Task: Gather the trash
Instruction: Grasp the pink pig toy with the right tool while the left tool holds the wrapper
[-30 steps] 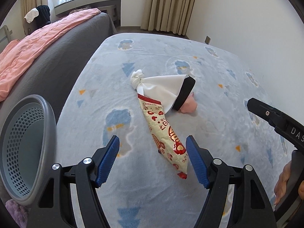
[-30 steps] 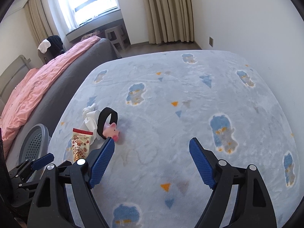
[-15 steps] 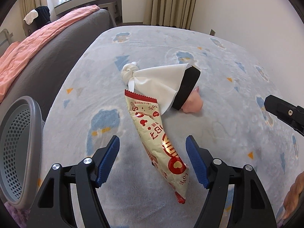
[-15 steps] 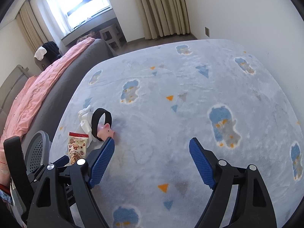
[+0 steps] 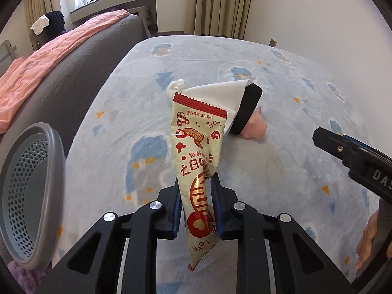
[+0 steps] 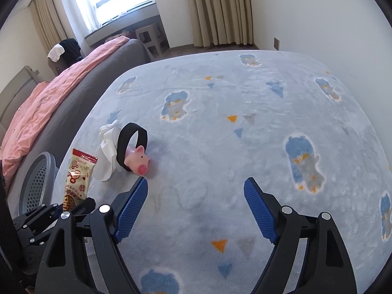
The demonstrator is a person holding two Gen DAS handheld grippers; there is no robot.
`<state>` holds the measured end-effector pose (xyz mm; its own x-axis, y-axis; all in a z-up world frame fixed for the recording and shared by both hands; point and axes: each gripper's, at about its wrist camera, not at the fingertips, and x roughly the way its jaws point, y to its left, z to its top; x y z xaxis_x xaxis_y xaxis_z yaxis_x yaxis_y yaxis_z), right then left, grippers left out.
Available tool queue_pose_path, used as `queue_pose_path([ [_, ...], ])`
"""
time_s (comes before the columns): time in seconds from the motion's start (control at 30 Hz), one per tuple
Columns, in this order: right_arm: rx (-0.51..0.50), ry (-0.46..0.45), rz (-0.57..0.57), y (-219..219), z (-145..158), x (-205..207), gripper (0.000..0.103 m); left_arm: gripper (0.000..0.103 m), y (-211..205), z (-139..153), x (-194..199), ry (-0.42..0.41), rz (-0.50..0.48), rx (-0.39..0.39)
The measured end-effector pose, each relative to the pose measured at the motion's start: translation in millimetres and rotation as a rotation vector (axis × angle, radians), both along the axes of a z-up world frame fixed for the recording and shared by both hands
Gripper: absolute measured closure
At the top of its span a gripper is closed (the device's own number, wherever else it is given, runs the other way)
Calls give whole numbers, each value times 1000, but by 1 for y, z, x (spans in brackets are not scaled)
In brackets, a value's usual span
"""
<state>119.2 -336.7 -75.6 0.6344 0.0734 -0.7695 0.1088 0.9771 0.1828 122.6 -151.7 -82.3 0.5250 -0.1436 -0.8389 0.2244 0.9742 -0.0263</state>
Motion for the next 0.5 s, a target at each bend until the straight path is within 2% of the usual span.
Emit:
queue_pose_path([
  [0.17, -19, -22, 62, 17, -5, 11, 25, 82, 24, 12, -18, -41, 33, 21],
  [0.3, -43, 12, 120, 33, -17, 25, 38, 82, 43, 18, -25, -56, 65, 35],
  [0.5, -51, 12, 178, 48, -22, 36, 42, 82, 57, 21, -25, -53, 89, 27],
])
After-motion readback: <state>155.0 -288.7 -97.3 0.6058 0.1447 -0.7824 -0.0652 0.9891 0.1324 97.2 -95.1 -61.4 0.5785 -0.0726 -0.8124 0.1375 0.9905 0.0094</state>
